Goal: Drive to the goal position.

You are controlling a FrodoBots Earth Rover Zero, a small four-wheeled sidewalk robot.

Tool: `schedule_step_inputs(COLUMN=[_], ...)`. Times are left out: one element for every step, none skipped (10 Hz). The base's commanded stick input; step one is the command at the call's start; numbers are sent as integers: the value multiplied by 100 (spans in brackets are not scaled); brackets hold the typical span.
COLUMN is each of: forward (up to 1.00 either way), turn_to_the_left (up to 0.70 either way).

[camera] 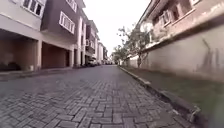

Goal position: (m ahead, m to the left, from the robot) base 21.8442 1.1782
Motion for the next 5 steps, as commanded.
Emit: schedule_step_inputs(forward=[70,70,70,70,70], turn_to_the_left=[0,0,0,0,0])
